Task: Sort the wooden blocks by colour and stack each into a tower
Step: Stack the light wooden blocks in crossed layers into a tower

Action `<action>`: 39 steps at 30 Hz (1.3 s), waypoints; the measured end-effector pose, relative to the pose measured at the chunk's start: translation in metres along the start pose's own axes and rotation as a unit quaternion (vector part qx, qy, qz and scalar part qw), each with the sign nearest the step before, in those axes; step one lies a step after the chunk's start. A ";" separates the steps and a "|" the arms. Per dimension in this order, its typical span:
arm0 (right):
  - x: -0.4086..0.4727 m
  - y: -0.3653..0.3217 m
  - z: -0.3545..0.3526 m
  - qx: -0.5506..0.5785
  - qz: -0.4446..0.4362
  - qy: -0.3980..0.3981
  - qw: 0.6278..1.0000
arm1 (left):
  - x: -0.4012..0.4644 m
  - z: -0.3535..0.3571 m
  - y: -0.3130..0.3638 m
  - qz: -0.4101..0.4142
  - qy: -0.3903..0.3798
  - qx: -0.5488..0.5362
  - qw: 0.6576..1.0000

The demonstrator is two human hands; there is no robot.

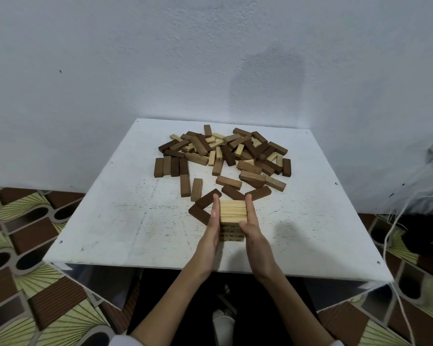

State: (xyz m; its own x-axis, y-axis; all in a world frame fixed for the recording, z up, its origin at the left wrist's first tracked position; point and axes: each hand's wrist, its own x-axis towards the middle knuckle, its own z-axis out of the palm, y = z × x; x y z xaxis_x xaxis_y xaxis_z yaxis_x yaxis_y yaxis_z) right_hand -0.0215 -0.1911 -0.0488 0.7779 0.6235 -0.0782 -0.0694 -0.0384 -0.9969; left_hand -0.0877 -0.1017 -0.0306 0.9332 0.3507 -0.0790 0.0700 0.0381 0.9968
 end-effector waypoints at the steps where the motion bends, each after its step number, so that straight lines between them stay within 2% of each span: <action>1: 0.000 -0.002 0.001 0.010 0.000 0.014 1.000 | 0.002 0.002 0.001 0.004 0.015 -0.023 1.000; 5: 0.001 0.001 0.000 -0.022 0.007 0.007 1.000 | 0.005 0.003 0.000 -0.014 0.003 -0.090 0.996; 10: 0.003 -0.002 0.000 -0.045 0.023 0.011 0.999 | 0.007 0.007 0.004 -0.032 -0.001 -0.043 0.999; 39: 0.003 0.003 0.001 -0.039 0.026 0.005 0.999 | 0.005 0.011 0.000 -0.043 0.008 -0.061 0.997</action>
State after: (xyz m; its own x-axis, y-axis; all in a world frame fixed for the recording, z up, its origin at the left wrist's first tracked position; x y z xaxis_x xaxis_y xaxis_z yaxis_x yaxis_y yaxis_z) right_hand -0.0199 -0.1885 -0.0523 0.7810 0.6108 -0.1299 -0.0618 -0.1313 -0.9894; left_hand -0.0795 -0.1100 -0.0309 0.9201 0.3555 -0.1644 0.1042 0.1824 0.9777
